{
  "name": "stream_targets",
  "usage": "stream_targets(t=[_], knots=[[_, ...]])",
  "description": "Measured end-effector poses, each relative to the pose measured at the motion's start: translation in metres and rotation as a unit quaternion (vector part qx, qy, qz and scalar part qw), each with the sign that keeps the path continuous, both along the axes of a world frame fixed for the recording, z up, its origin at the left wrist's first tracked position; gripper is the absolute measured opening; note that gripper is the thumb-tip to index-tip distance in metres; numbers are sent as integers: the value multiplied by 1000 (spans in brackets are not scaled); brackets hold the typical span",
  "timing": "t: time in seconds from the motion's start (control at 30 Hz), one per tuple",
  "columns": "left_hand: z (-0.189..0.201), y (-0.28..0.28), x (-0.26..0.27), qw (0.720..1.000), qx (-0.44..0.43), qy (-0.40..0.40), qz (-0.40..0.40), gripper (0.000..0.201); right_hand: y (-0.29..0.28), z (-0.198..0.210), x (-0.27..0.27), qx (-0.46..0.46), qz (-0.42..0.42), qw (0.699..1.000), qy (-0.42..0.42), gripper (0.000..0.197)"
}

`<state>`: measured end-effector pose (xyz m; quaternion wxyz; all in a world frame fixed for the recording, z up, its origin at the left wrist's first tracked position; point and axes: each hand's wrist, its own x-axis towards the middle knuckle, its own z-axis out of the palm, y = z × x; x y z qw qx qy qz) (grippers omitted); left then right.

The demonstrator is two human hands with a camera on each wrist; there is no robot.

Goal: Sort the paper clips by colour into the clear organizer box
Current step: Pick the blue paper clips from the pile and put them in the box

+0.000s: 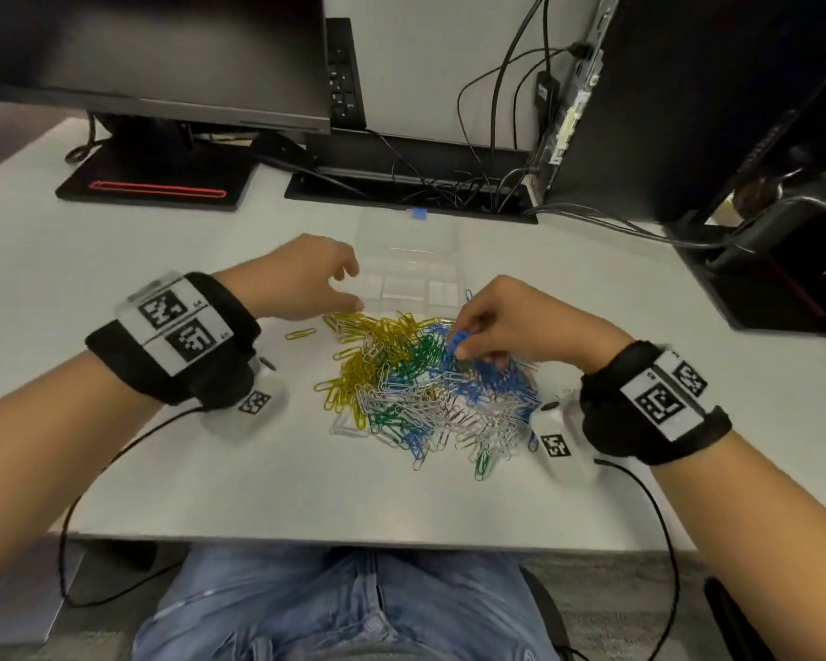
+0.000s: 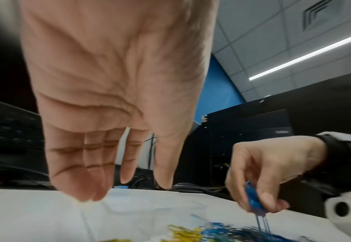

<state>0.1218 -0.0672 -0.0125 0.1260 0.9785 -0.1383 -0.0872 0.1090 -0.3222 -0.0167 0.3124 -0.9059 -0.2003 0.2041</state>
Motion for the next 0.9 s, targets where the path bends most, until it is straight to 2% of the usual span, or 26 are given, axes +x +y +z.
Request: stream_targets(t=[0.1, 0.2, 0.4, 0.47, 0.53, 0.67, 0.83, 0.9], knots=[[0, 4, 12, 995, -25, 41, 84, 53, -3, 6, 1, 69, -28, 997, 17, 17], [-6, 5, 26, 980, -98, 92, 145, 53, -6, 10, 2, 126, -46, 990, 43, 16], [-9, -6, 37, 966, -162, 145, 141, 59, -8, 8, 6, 139, -54, 988, 40, 17], [-11, -10, 37, 965, -167, 154, 134, 62, -3, 9, 9, 143, -62, 988, 18, 16], [-14, -12, 38, 968, -157, 156, 123, 56, 5, 11, 17, 145, -73, 987, -16, 14], [-17, -15, 39, 970, -157, 153, 105, 26, 31, 9, 39, 111, -70, 986, -105, 9], [-16, -16, 43, 969, -160, 159, 102, 27, 55, 2, 58, -22, -11, 988, -154, 18], [-15, -13, 43, 977, -121, 143, 103, 35, 54, 1, 59, -58, 1, 985, -162, 25]])
